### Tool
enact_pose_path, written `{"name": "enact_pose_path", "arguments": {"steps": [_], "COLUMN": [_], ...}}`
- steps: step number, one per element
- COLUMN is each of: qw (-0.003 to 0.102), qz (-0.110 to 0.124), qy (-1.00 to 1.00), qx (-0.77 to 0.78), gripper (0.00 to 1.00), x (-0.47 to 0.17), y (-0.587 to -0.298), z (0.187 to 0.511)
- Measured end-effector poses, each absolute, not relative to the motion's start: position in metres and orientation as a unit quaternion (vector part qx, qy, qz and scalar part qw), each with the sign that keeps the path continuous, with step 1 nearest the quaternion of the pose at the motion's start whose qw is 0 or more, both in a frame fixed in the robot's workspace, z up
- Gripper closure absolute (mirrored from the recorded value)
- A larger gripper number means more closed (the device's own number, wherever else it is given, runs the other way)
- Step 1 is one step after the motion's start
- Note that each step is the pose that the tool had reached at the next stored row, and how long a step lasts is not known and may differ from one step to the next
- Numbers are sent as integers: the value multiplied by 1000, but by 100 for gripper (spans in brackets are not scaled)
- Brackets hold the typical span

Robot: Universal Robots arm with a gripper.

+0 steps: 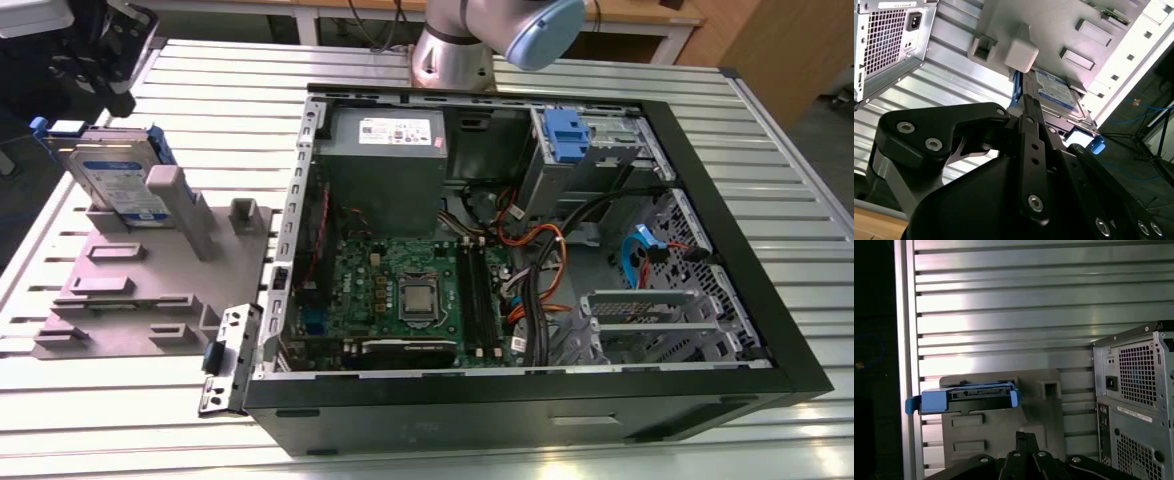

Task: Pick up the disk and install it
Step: 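Reach for the disk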

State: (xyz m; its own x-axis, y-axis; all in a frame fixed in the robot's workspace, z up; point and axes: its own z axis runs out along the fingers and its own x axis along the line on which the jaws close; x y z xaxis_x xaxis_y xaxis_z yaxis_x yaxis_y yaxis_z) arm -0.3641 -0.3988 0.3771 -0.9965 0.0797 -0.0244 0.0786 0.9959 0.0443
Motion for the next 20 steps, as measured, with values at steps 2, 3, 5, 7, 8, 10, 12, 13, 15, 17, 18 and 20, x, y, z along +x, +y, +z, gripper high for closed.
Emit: {"name": "enact_pose_path", "arguments": {"steps": [2, 3, 5, 7, 8, 10, 12, 13, 15, 17, 18, 20], "qw": [13, 13, 13, 13, 13, 13, 13, 13, 13, 13, 13, 13], "qz": [22, 22, 22, 22, 22, 22, 21, 21, 21, 21, 21, 21], "qy": [999, 999, 999, 999, 999, 999, 999, 999, 999, 999, 999, 999], "qx": [40, 40, 40, 40, 40, 40, 40, 40, 40, 40, 40, 40], "gripper": [89, 89, 89, 89, 89, 89, 89, 89, 89, 89, 89, 89], "x": [-367, -369, -372, -376, -378, -382, -385, -387, -391, -394, -396, -400], "y": [-399, -398, -398, -397, -396, -395, -394, -393, -393, -392, -391, -390], "z": [376, 376, 374, 373, 372, 370, 368, 368, 366, 365, 364, 363]}}
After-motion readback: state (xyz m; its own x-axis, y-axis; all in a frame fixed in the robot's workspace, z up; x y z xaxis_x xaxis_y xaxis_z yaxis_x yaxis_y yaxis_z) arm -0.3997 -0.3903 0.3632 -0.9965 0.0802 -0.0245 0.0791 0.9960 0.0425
